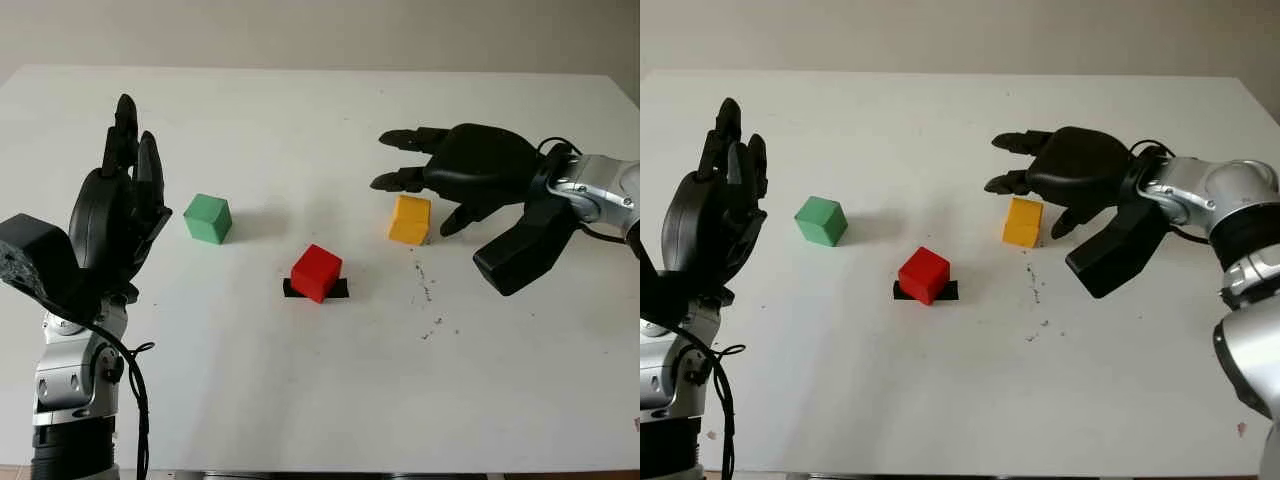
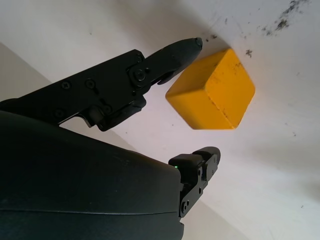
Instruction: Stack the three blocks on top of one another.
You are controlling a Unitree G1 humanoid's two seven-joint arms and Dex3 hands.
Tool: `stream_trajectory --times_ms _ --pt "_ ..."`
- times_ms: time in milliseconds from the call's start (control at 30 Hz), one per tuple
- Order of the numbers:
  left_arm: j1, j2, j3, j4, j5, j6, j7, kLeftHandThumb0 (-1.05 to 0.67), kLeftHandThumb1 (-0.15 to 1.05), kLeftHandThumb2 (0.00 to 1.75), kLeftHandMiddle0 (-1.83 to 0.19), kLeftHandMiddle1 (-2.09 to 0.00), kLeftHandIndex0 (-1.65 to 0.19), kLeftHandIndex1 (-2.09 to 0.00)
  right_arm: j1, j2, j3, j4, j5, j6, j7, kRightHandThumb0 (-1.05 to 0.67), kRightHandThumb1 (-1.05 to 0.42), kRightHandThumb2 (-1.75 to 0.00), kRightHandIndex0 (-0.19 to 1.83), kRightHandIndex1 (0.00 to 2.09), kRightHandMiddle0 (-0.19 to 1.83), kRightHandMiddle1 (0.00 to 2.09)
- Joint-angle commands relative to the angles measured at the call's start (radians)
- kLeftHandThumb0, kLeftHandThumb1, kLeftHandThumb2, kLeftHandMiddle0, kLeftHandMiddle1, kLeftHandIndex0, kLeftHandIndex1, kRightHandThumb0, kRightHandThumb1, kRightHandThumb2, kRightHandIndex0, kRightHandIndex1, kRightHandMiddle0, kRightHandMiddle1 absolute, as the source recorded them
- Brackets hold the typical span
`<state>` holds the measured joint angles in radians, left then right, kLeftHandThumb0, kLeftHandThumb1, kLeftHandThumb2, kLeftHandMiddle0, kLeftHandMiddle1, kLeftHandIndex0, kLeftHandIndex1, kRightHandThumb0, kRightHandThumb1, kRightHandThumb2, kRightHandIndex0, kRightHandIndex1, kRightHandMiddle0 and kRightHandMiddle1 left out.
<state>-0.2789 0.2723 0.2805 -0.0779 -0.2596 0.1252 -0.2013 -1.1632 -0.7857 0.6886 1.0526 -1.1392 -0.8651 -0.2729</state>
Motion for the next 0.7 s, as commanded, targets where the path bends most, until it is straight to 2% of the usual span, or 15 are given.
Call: stream_trajectory --times_ms 0,333,467,500,533,600,667 --pt "-0.011 0.006 0.0 0.002 -0.004 0.003 0.002 -0.75 1.05 0.71 0.19 0.0 0.19 0.0 -0.034 0.005 0.015 0.013 -0.008 0.005 -0.014 -0.49 -0.86 -0.06 0.07 0.06 0.41 0.11" --pt "-0.005 0.01 -0.005 -0.011 0.003 0.013 0.01 -0.76 1.05 0.72 0.19 0.0 0.19 0.0 -0.04 0.037 0.055 0.065 -0.015 -0.004 -0.087 -0.44 -0.88 -0.06 0.09 0.06 0.5 0.15" --pt "-0.003 0.009 -0.004 -0.013 0.003 0.016 0.013 -0.75 1.05 0.72 0.19 0.0 0.19 0.0 -0.039 0.031 0.07 0.065 -0.022 -0.006 -0.136 -0.41 -0.91 -0.07 0.13 0.07 0.63 0.22" --pt "-0.002 0.009 -0.005 -0.014 0.004 0.019 0.015 -0.75 1.05 0.72 0.19 0.0 0.19 0.0 -0.038 0.029 0.074 0.066 -0.025 -0.008 -0.152 -0.37 -0.93 -0.06 0.16 0.08 0.72 0.35" --pt "0.0 0.009 -0.006 -0.017 0.005 0.022 0.017 -0.75 1.05 0.71 0.19 0.0 0.19 0.0 -0.038 0.027 0.078 0.069 -0.028 -0.011 -0.171 -0.35 -0.95 -0.06 0.18 0.07 0.66 0.56" --pt "0.002 0.009 -0.008 -0.022 0.007 0.026 0.019 -0.76 1.05 0.71 0.19 0.0 0.19 0.0 -0.043 0.024 0.086 0.075 -0.036 -0.01 -0.192 -0.32 -0.97 -0.06 0.22 0.06 0.51 1.18" --pt "0.003 0.009 -0.009 -0.028 0.007 0.031 0.021 -0.76 1.05 0.7 0.19 0.0 0.19 0.0 -0.05 0.021 0.093 0.077 -0.04 -0.006 -0.195 -0.3 -0.99 -0.06 0.23 0.06 0.46 1.35"
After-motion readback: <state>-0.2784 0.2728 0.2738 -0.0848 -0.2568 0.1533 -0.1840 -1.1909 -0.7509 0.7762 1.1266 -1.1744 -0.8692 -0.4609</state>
